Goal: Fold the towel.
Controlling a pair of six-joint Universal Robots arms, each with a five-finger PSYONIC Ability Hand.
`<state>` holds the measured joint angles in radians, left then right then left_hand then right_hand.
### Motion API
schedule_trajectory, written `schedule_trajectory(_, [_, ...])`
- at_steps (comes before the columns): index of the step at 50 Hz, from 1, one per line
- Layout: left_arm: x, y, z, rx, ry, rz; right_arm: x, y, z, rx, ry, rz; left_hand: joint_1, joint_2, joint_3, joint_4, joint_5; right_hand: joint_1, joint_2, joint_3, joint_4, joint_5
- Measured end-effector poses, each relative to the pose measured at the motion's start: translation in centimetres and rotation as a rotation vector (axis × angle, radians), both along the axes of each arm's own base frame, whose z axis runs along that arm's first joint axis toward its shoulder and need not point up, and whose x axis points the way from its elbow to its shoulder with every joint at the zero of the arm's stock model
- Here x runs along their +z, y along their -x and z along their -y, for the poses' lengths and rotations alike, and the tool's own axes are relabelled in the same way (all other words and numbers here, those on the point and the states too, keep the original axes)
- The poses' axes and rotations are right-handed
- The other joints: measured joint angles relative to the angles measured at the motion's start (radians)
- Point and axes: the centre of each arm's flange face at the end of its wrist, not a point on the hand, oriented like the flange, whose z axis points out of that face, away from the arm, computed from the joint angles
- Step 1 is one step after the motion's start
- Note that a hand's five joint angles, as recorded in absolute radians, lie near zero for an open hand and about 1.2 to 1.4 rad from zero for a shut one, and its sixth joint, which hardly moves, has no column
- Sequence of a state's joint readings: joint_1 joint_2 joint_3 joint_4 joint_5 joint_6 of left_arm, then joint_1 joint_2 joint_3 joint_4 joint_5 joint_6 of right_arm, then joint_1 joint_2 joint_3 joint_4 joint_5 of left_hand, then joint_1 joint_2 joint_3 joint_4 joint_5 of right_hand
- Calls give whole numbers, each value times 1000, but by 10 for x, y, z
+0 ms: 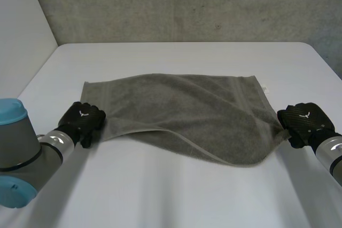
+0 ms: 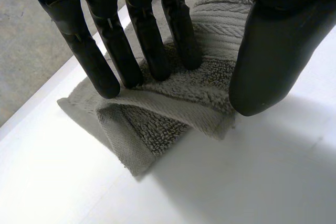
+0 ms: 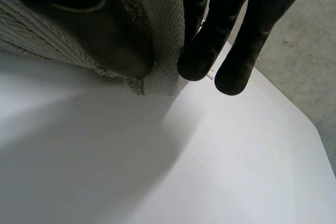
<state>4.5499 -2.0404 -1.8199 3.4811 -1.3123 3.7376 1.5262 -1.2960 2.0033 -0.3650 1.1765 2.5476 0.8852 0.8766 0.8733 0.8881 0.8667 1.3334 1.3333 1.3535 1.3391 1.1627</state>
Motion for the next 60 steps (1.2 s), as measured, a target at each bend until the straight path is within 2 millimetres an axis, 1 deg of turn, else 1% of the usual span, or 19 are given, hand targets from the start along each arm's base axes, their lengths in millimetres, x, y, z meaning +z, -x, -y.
schedule_trajectory(8, [-4,4,5,-28,17,43,0,0,-1,1,-1,-1,-31,-38,-38,-39,-37,0,0,0,0,0])
schedule_trajectory(16, [-8,8,6,-50,4,66,-1,0,0,2,-2,-3,-199,-211,-220,-221,-213,0,0,0,0,0])
schedule_trajectory(23, [-5,9,7,-52,-12,65,0,0,-1,4,0,-5,-223,-245,-249,-250,-237,0,0,0,0,0])
schedule_trajectory(28, [-1,10,12,-47,-6,62,0,-1,-1,5,1,-6,-223,-244,-246,-249,-238,0,0,0,0,0])
schedule_trajectory(35, [1,11,20,-41,13,55,0,-1,-1,6,1,-6,-158,-147,-143,-159,-136,0,0,0,0,0])
schedule_trajectory(45, [-7,15,30,-45,16,60,-1,-1,-1,10,1,-7,-142,-127,-125,-143,-116,0,0,0,0,0])
schedule_trajectory(50, [-9,17,33,-50,20,62,-1,-1,-1,16,1,-6,-93,-82,-77,-93,-72,0,0,0,0,0])
schedule_trajectory(54, [-8,18,36,-51,28,61,-1,-1,-1,19,0,-5,15,22,24,12,14,0,0,0,0,0])
schedule_trajectory(60, [-2,20,40,-51,48,57,-4,-1,-1,19,-8,-6,251,263,266,256,261,0,0,0,0,0])
